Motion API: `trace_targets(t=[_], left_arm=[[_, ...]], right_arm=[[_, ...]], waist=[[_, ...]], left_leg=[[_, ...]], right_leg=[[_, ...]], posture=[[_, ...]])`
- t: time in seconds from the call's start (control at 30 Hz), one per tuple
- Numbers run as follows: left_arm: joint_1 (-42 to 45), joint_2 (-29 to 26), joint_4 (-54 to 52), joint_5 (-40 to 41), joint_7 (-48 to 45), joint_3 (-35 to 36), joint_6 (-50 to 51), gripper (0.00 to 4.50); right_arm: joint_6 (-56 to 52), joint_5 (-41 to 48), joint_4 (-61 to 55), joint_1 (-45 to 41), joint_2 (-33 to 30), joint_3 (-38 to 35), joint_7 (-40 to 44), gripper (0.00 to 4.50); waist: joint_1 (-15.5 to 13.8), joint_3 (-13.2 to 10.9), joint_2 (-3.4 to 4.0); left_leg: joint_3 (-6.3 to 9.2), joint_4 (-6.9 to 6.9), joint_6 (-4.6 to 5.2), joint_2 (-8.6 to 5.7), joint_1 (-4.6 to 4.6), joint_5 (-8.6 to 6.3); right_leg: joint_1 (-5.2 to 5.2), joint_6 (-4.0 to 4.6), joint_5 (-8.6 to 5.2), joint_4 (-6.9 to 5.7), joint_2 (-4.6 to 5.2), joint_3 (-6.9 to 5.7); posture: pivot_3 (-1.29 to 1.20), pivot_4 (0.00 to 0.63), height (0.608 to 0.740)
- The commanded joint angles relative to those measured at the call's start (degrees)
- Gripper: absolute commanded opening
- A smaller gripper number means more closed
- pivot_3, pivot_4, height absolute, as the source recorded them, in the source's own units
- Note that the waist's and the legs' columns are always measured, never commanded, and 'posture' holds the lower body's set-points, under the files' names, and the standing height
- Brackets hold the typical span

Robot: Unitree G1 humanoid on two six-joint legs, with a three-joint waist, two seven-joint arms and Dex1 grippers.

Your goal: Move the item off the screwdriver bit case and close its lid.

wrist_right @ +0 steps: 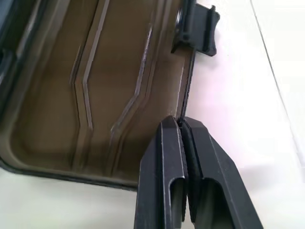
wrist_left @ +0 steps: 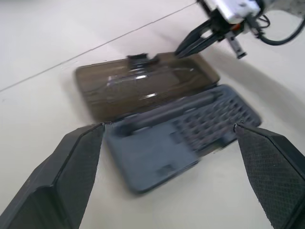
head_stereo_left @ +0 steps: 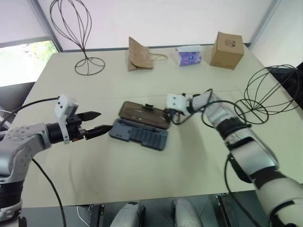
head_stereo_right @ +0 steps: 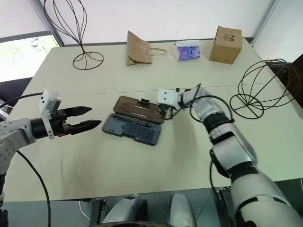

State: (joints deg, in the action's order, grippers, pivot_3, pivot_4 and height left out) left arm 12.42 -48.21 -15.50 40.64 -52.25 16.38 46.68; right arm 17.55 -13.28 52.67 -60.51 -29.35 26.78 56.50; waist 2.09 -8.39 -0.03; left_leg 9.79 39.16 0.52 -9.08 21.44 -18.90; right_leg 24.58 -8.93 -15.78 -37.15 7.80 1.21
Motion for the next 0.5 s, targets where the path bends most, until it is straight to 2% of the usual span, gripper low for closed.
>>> trace_targets(t=[0.03, 0.23, 0.5], left_arm=[[0.0, -0.6, -2.5, 0.6, -1.0, -0.6, -0.8, 4.50], [0.5, 0.6, -3.7, 0.7, -1.1, -3.6, -0.8, 4.50], [1.1, 2.1, -3.8, 0.2, -0.7, -6.3, -1.4, 4.50]], right_arm=[[10.0, -5.0, -2.2, 0.1, -6.5, 1.0, 0.7, 0.02], [18.1, -4.6, -3.1, 1.1, -11.3, -0.2, 4.1, 0.02], [16.6, 0.6, -10.2, 6.3, -11.0, -2.7, 10.9, 0.02]], waist=[[0.1, 0.0, 0.00], [0.5, 0.0, 0.00], [0.4, 0.0, 0.00]], left_leg=[[-0.01, 0.00, 0.00, 0.00, 0.01, 0.00], [-0.08, -0.07, 0.00, 0.06, 0.01, 0.00], [-0.11, -0.09, 0.00, 0.08, 0.02, 0.00]], right_leg=[[-0.09, 0.00, 0.00, 0.00, 0.01, 0.01], [-0.08, 0.00, 0.00, 0.00, -0.02, 0.03], [-0.07, 0.00, 0.00, 0.01, -0.03, 0.04]], posture=[[0.00, 0.150, 0.740], [0.00, 0.150, 0.740], [0.00, 0.150, 0.740]])
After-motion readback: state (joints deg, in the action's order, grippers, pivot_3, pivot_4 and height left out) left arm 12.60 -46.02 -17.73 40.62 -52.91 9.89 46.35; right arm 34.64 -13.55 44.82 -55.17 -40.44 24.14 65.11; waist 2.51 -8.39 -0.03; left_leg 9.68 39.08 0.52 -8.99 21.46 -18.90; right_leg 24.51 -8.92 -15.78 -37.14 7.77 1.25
